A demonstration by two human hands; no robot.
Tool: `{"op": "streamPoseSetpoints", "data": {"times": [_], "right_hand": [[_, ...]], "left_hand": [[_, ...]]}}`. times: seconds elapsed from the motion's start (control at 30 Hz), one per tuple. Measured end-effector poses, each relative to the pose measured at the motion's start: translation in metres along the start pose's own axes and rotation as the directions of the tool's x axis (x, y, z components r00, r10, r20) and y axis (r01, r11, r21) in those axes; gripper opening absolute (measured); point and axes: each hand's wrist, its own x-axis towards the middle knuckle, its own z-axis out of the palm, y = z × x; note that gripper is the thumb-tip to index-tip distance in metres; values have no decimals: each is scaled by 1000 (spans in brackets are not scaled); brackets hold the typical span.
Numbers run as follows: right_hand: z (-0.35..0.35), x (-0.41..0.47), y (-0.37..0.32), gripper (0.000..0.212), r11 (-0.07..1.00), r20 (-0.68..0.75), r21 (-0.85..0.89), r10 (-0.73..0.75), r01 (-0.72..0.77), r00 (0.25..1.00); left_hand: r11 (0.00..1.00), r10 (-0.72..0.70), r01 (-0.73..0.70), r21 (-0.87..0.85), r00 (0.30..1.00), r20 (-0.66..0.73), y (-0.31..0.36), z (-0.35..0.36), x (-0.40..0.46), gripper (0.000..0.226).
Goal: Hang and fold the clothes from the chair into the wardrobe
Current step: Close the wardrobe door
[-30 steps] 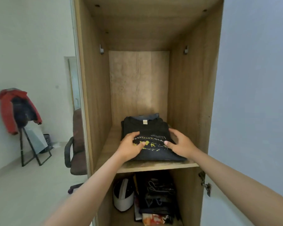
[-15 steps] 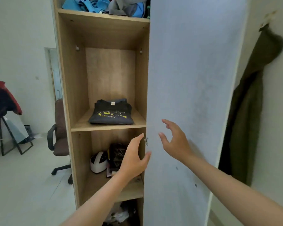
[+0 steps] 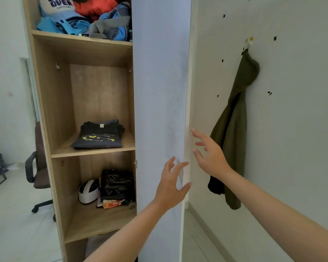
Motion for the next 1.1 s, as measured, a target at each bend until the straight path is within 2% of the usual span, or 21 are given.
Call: {"op": "streamPoseSetpoints", "data": {"times": [0.07,0.17,0.27,0.4,0.57,0.77,0.87,0.97,1.1], "right_hand": [[5,7,-3,57,994,40,93,57,-60,998],[16,13,-4,57,951,18,278,135,-134,991],[21,15,-2,59,928,-13,339,167,-152,986],[28,17,-12,57,919,-39,378,137,-112,990],[53,16,-51,57,885,27,459,72,-76,997],[125,25,-112,62,848,116,529,-113,35,987],[178,37,-138,61,871,119,473,-208,129,971],[236,59,-156,62,894,97,351,-331,278,939],[318,95,-173,76,902,77,77,-430,425,899]], "left_hand": [[999,-35,35,21,999,7,-4,4,6,65],[996,-65,64,58,998,9,-11,3,14,69],[996,-30,29,85,1000,7,-18,0,15,67],[997,27,-27,69,1000,0,-30,-16,3,68],[992,63,-60,112,998,-26,-44,-61,-28,71],[981,-43,64,183,992,-116,-82,-138,-78,76],[969,-83,120,216,981,-173,-112,-182,-94,77],[929,-100,174,326,968,-230,-147,-227,-103,77],[826,-109,242,509,955,-277,-200,-287,-105,82]]}}
